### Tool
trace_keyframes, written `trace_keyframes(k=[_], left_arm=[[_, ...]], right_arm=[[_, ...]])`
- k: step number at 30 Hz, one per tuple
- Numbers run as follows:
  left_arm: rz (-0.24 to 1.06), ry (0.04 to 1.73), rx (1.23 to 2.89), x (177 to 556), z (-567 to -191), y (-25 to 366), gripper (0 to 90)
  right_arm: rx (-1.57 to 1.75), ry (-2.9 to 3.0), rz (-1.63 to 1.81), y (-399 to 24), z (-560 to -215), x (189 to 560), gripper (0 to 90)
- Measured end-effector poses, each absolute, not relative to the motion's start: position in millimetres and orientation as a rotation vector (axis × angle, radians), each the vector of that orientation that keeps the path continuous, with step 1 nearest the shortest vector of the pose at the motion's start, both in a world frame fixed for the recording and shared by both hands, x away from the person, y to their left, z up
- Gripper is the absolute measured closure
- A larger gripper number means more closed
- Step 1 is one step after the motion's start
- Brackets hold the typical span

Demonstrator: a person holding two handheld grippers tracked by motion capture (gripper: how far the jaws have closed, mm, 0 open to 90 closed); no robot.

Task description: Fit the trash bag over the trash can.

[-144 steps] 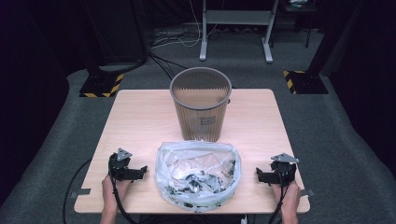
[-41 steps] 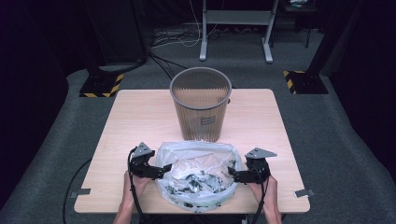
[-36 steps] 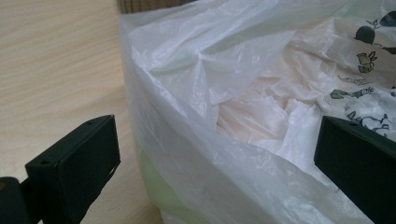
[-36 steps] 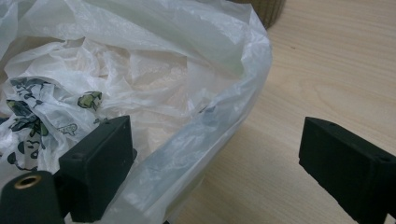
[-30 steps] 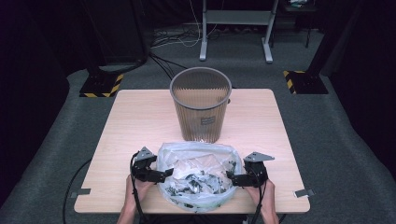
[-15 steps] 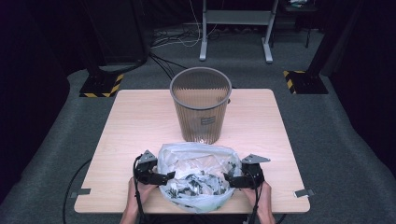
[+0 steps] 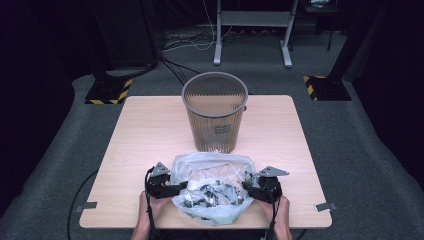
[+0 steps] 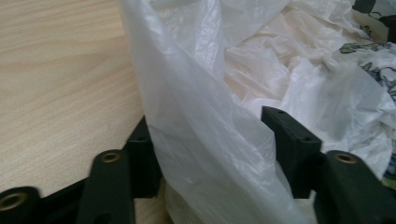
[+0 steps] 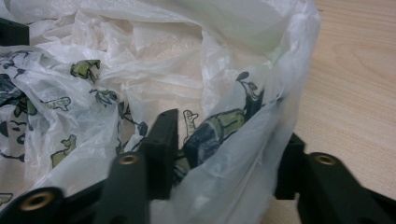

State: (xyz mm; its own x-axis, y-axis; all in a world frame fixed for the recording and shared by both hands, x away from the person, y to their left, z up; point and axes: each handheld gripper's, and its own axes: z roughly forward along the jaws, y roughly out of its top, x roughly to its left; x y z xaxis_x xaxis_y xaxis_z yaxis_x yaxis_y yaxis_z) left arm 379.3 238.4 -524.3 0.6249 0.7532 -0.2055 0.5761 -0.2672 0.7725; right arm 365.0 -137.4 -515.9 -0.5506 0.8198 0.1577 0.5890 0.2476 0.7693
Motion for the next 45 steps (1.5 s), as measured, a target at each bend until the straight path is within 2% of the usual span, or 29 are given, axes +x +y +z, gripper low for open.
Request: trace_keyframes(k=[2, 3, 4, 5, 7, 8, 9, 18, 45], left_arm=[[0.256, 1.041, 1.955, 378, -524, 237, 53.5], [0.26, 1.035, 1.949, 377, -523, 237, 63.4], [0.267, 1.037, 1.937, 377, -523, 236, 68.6], [0.273, 1.035, 1.924, 376, -522, 236, 68.6], [0.28, 1.027, 1.891, 375, -521, 237, 80.5], [0.282, 1.024, 1.873, 374, -521, 237, 80.5], [0.285, 1.017, 1.86, 373, -520, 237, 84.3], [0.338, 0.967, 1.807, 371, -511, 232, 87.3], [0.476, 0.894, 1.679, 365, -475, 242, 87.5]], right_arm=[[1.299, 2.237, 1.225, -138, -517, 364, 69.7], [1.29, 2.216, 1.241, -138, -518, 363, 79.2], [1.279, 2.203, 1.256, -138, -518, 362, 83.0], [1.279, 2.203, 1.256, -138, -518, 362, 83.0], [1.248, 2.163, 1.298, -138, -516, 360, 87.8], [1.248, 2.163, 1.298, -138, -516, 360, 87.8], [1.231, 2.137, 1.32, -138, -514, 358, 88.6], [1.189, 2.067, 1.378, -135, -506, 354, 88.9], [1.037, 1.915, 1.417, -133, -466, 347, 88.8]])
